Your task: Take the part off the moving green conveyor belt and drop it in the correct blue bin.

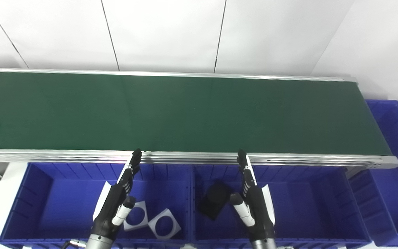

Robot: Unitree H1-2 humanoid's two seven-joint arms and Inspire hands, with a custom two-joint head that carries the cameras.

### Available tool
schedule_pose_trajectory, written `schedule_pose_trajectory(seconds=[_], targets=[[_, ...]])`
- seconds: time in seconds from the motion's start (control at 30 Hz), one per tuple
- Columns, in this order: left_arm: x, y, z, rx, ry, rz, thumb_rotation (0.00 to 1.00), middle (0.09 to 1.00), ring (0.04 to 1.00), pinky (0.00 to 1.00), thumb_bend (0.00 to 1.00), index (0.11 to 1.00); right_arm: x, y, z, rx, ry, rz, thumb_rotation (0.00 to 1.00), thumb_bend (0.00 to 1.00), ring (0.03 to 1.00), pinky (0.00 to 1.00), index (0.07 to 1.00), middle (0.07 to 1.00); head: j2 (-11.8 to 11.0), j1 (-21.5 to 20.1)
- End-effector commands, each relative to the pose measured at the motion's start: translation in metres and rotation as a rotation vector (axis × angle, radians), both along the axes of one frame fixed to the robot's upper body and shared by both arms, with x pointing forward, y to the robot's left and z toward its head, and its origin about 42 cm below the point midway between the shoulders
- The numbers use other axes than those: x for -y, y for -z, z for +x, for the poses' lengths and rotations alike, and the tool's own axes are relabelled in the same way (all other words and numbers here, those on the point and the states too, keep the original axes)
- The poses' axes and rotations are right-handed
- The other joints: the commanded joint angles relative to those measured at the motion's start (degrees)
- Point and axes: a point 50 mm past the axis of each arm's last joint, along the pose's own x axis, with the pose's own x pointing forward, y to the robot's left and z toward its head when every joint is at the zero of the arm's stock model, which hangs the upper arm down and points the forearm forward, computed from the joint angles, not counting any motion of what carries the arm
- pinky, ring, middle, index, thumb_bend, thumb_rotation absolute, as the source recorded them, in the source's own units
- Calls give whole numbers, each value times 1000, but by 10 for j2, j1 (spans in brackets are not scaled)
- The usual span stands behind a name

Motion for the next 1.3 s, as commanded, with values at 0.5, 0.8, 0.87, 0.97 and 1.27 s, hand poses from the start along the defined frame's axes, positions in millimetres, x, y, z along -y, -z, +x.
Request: schedule_pose_trajectory(seconds=[0.5, 0.8, 0.87, 0.97, 1.27], targets=[[1, -11, 7, 81, -9, -4, 1000, 1000, 1000, 1000, 864, 1000, -3, -10, 2, 68, -13, 27, 918, 781, 1000, 1000, 1000, 1000, 0, 2], [2, -10, 8, 78, -2, -14, 1000, 1000, 1000, 1000, 853, 1000, -3, -8, 2, 61, -16, 29, 915, 786, 1000, 1000, 1000, 1000, -2, 2], [2, -10, 7, 77, -6, -7, 1000, 1000, 1000, 1000, 862, 1000, -3, -8, 2, 61, -20, 30, 912, 783, 1000, 1000, 1000, 1000, -3, 2], [3, -10, 7, 77, -6, -8, 1000, 1000, 1000, 1000, 861, 1000, -3, -8, 2, 61, -24, 26, 912, 780, 1000, 1000, 1000, 1000, -3, 3], [2, -10, 6, 78, -9, -12, 1000, 1000, 1000, 999, 846, 1000, -3, -9, 2, 64, -32, 42, 862, 750, 1000, 1000, 1000, 1000, -1, 4]])
